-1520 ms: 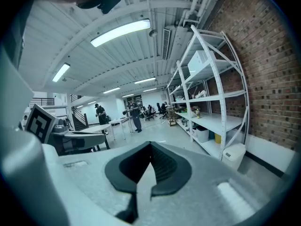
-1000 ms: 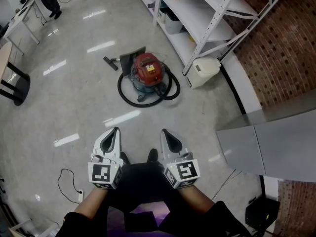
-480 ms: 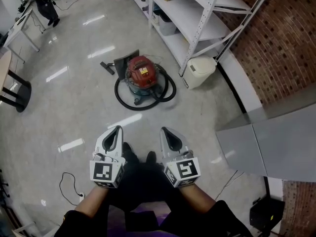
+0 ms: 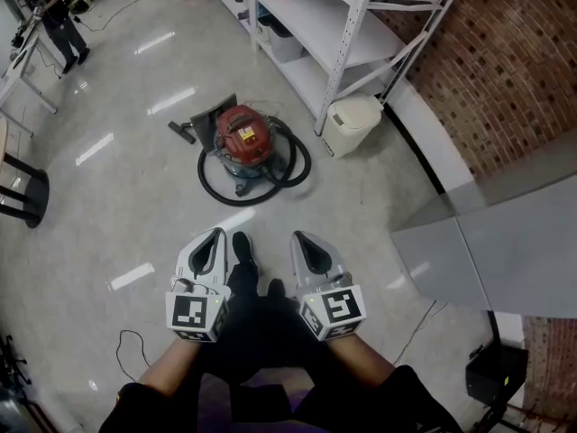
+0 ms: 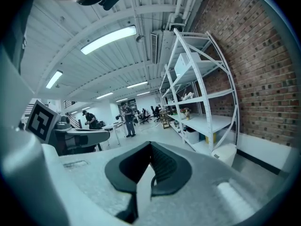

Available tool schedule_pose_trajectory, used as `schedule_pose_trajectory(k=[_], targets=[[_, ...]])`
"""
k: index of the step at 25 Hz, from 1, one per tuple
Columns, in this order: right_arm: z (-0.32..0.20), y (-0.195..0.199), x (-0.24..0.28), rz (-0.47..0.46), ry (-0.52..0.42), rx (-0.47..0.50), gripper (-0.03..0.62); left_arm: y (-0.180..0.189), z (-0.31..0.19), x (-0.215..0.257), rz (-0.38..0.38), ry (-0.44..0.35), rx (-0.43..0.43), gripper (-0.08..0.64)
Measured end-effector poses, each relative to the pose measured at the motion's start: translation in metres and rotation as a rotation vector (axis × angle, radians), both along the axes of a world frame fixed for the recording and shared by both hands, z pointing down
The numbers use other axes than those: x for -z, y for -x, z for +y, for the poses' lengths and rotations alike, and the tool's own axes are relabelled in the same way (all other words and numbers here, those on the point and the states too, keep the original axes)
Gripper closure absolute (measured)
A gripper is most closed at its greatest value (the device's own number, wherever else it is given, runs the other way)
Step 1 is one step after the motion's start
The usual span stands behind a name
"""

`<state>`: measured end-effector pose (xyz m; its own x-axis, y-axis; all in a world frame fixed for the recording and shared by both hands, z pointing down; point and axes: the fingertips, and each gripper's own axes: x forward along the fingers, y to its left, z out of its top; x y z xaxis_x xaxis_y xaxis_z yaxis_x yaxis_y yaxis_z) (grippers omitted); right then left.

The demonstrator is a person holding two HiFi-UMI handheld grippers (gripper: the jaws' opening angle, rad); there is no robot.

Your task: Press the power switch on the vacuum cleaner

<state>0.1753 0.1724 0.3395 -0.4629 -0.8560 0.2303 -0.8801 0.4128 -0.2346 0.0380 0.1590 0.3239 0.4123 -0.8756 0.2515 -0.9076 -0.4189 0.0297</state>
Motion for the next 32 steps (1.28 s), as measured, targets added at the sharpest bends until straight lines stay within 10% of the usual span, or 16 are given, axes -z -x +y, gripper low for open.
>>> schedule_pose_trajectory(k=[32], targets=[[-0.23, 0.072, -0.025, 0.145, 0.132, 0.001, 0.6, 0.081, -0.228, -0.047, 0.083, 0.111, 0.008, 0.545]])
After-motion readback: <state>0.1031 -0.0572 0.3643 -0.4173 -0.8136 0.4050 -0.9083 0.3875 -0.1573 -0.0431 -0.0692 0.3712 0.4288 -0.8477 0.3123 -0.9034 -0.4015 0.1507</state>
